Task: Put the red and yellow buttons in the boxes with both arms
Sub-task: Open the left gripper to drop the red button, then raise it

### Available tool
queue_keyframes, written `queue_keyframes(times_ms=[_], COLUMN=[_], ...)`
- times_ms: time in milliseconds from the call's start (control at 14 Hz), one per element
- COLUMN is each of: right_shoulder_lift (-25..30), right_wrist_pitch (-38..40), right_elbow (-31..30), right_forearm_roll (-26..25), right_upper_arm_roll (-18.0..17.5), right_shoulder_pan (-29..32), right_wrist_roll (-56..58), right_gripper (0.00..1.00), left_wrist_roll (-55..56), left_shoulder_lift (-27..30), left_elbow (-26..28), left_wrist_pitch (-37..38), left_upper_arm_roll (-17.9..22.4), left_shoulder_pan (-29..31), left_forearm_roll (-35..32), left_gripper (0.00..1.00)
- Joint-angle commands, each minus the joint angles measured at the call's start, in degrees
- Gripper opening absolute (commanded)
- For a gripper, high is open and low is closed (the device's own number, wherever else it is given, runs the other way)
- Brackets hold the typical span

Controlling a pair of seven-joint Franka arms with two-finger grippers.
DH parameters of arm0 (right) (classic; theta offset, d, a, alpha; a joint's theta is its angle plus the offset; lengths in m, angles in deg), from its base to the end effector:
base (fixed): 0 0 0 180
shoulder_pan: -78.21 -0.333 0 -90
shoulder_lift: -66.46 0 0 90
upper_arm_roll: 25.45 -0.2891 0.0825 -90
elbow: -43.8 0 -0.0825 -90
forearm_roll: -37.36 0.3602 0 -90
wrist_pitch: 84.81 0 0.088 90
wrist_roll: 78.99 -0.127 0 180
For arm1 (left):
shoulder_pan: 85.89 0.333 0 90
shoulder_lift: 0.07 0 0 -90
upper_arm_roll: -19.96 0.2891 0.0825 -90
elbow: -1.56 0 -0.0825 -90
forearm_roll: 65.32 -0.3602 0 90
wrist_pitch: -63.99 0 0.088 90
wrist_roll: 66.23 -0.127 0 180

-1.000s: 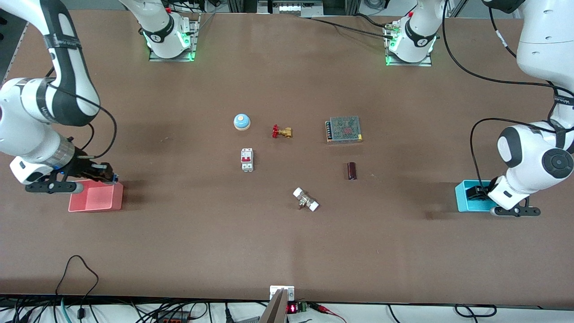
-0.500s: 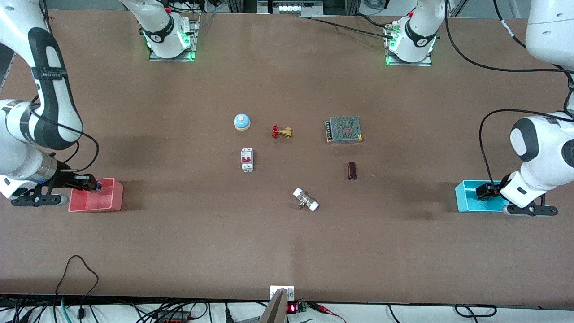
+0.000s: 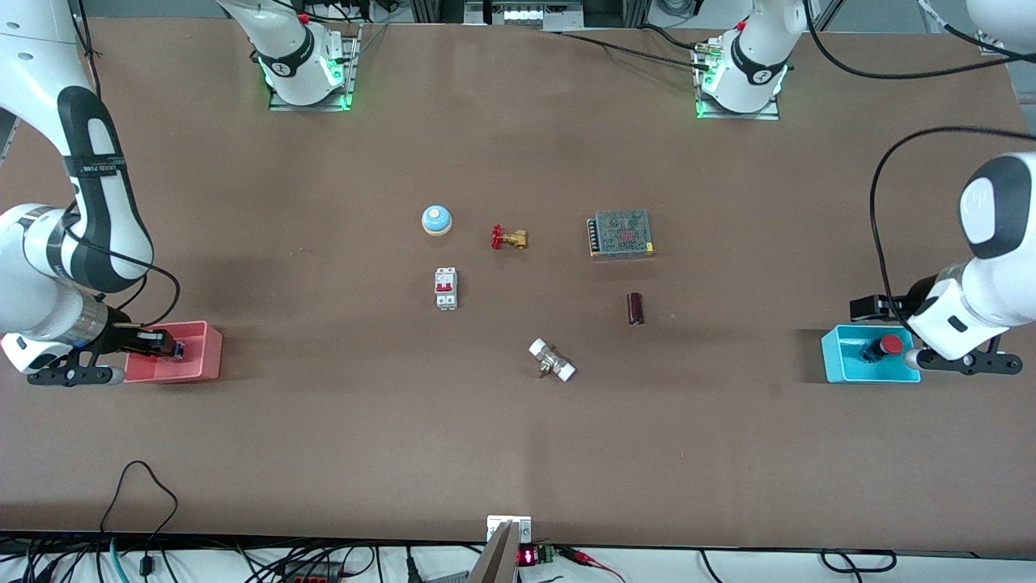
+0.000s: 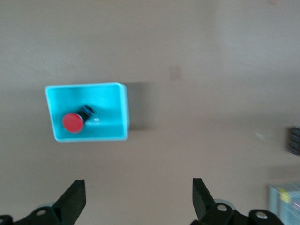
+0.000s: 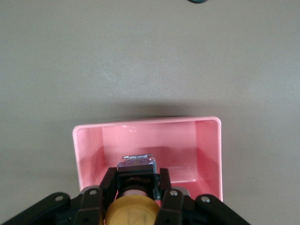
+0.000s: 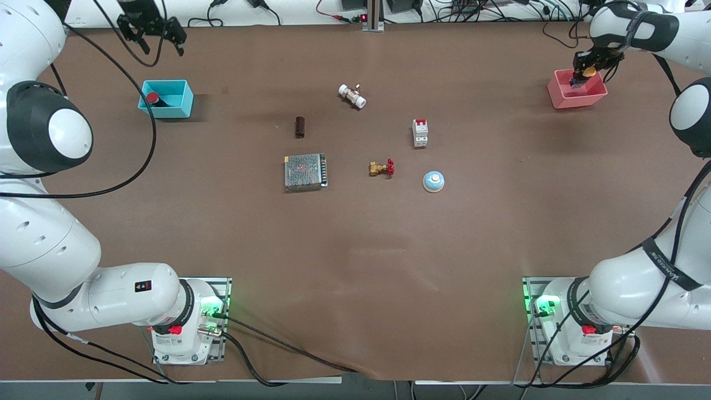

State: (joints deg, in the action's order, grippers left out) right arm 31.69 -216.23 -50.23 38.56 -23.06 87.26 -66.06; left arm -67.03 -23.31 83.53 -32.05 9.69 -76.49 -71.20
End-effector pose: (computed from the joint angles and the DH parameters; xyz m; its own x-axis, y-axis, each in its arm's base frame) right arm 0.6464 -0.1273 0.2395 0.9988 0.0209 0.0435 0.0201 -0.9996 0.0176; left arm 0.6254 0.0172 0.4150 0.9875 -0.0364 -0.1534 -0.0410 -0.9988 -0.0266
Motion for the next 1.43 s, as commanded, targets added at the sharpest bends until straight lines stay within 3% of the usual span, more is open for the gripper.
queue_keyframes(times_ms=[0, 143, 357, 429, 571, 714, 857, 1357], right_shoulder_lift=[-2.1, -2.4, -3.5, -3.6, -4.0, -4.0, -4.2, -4.6], right_wrist_pitch=[-0.4, -0.8, -2.7, -4.4, -4.7, -4.6, -4.6, -4.7], right_elbow=[1.3, 1.1, 1.0, 0.6, 0.5, 0.4, 0.4, -0.3], right_forearm_roll=[1.2, 1.0, 1.0, 1.1, 1.2, 1.4, 1.5, 1.9], right_upper_arm_roll=[-0.3, -0.3, -0.3, -0.3, -0.3, -0.3, -0.3, -0.4], right_shoulder_pan=[0.8, 0.8, 1.3, 1.4, 1.7, 1.7, 1.7, 1.5], right_wrist_roll=[1.7, 1.7, 2.9, 3.5, 3.8, 3.7, 3.1, 2.8], right_gripper=[0.28, 0.28, 0.28, 0.29, 0.31, 0.31, 0.31, 0.34], left_wrist_roll=[2.2, 2.3, 1.1, 1.1, 1.0, -0.6, -1.2, -1.6], left_shoulder_lift=[1.3, 4.1, 6.9, 9.0, 18.6, 25.1, 27.2, 25.5], left_elbow=[-5.2, -5.2, -3.1, -0.5, 11.4, 19.0, 20.1, 17.9], left_wrist_pitch=[7.9, 10.0, 10.1, 9.6, 1.0, -4.2, -4.3, -0.9], left_upper_arm_roll=[-3.9, -5.9, -5.3, -2.3, 6.5, 8.6, 9.5, 9.5], left_shoulder_pan=[0.3, 0.3, 0.4, -1.5, -9.5, -11.8, -12.5, -11.7], left_forearm_roll=[-0.2, -0.3, 2.3, 4.0, 5.4, 5.3, 4.6, 4.6], left_gripper=[1.00, 1.00, 1.00, 1.00, 1.00, 1.00, 1.00, 1.00])
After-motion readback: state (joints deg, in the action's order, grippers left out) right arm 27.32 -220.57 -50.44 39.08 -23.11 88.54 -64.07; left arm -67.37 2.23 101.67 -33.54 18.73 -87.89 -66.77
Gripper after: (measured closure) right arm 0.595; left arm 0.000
